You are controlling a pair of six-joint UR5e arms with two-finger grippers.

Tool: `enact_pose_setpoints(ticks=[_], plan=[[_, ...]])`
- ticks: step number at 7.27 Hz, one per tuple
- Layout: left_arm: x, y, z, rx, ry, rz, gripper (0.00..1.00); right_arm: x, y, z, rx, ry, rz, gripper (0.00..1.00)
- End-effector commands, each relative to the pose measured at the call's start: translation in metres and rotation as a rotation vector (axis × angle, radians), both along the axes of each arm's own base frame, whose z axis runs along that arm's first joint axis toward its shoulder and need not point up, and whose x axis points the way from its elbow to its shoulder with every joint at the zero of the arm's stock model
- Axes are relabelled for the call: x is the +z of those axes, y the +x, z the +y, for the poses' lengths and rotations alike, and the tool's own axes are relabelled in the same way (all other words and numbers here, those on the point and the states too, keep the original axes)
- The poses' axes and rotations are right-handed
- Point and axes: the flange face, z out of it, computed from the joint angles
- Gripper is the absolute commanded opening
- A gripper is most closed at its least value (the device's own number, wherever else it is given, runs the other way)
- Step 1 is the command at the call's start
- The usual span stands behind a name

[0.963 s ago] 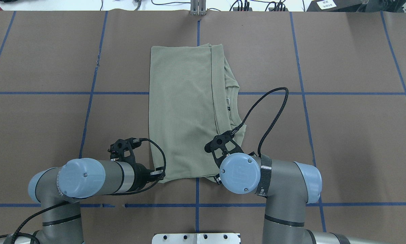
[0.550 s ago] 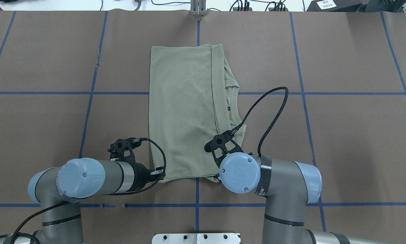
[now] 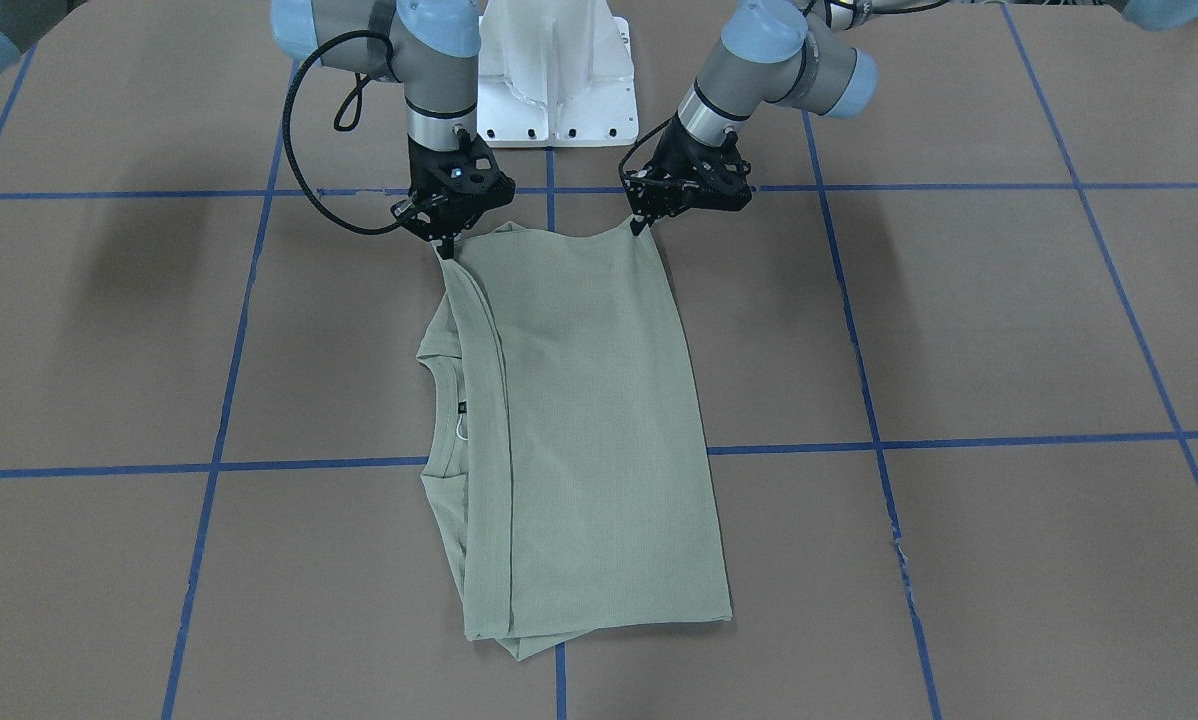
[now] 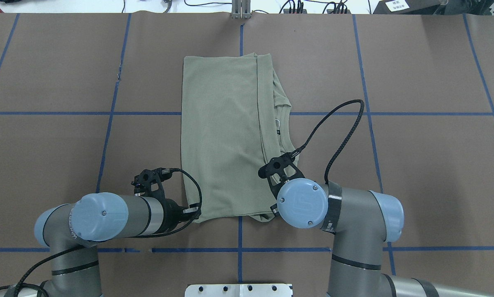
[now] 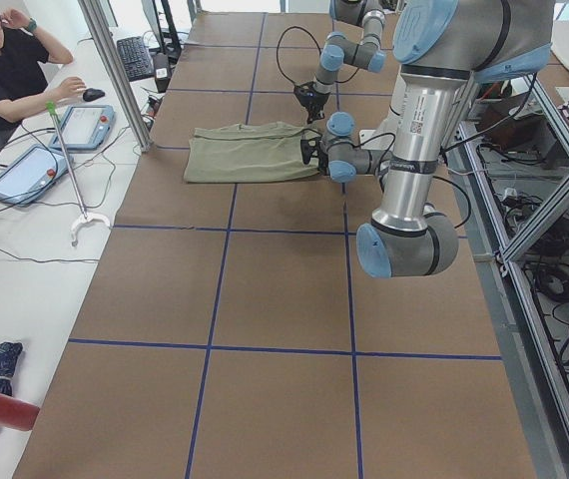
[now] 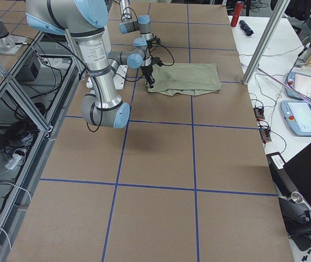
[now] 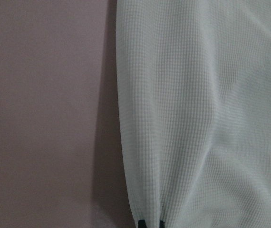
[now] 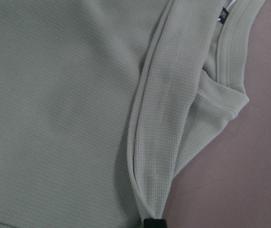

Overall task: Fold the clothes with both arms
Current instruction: 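Adjust the right gripper onto the near corner and close it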

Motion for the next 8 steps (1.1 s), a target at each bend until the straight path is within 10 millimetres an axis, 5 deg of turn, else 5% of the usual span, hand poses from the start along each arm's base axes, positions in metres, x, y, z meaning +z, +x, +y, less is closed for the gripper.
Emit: enact_pose_setpoints(ticks=[1, 3, 4, 6, 8], plan=[[0.0, 0.0, 0.0, 0.0, 0.0, -0.001, 0.0, 0.037, 0.033, 0.013, 0.099, -0.128, 0.002, 0.0], [0.001, 0.001, 0.0, 0.0, 0.0, -0.003, 0.0, 0.044, 0.026, 0.032, 0.28, -0.277, -0.038, 0.0], [0.001, 0.001, 0.0, 0.0, 0.0, -0.001, 0.0, 0.048, 0.007, 0.059, 0.283, -0.296, -0.033, 0.99], [0.0, 0.001, 0.001, 0.003, 0.001, 0.0, 0.0, 0.021, 0.001, 0.053, 0.306, -0.27, -0.081, 1.0], [-0.001, 0.0, 0.0, 0.002, 0.002, 0.002, 0.0, -0.022, 0.008, 0.022, 0.356, -0.278, -0.165, 1.0]])
